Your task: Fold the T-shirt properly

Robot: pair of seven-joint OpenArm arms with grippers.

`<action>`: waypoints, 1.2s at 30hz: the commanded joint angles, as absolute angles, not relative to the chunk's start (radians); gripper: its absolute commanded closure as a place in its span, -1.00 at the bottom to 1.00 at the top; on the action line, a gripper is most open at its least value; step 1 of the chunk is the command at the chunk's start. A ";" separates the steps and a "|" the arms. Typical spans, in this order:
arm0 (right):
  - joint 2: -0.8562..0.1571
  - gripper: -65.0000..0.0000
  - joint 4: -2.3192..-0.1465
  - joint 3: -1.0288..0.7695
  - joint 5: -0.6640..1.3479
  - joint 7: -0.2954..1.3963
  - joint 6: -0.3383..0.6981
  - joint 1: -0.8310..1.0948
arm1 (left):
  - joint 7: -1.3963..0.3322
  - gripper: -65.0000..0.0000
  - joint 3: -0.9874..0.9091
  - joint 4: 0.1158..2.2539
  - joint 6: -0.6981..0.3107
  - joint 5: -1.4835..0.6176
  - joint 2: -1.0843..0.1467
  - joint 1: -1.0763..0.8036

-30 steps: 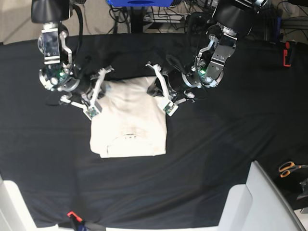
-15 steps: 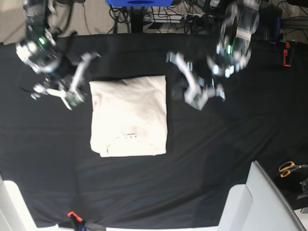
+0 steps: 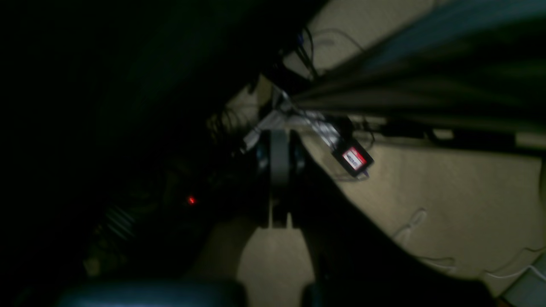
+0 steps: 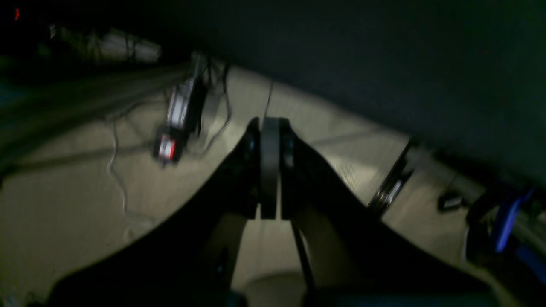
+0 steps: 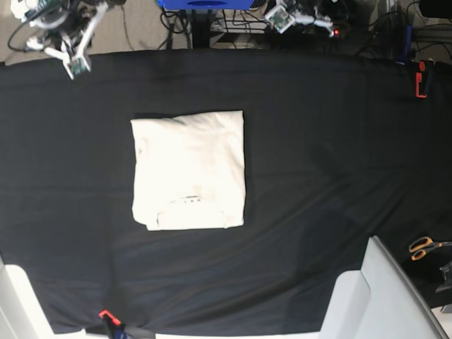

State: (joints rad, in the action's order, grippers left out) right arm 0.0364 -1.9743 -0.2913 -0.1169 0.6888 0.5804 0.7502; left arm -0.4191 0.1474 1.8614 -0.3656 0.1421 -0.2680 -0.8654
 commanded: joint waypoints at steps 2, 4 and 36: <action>0.035 1.00 -1.923 -0.292 -0.113 0.687 0.582 0.785 | -0.407 1.00 0.157 1.808 -0.363 0.136 -0.266 -0.895; 0.035 1.00 -1.804 -0.292 -0.113 0.685 0.582 0.769 | -0.406 1.00 0.159 1.685 -0.334 0.136 -0.263 -0.871; -0.028 1.00 -0.053 -0.292 -0.117 -0.321 -0.062 0.113 | 0.432 1.00 0.160 0.039 -0.243 0.147 -0.125 -0.068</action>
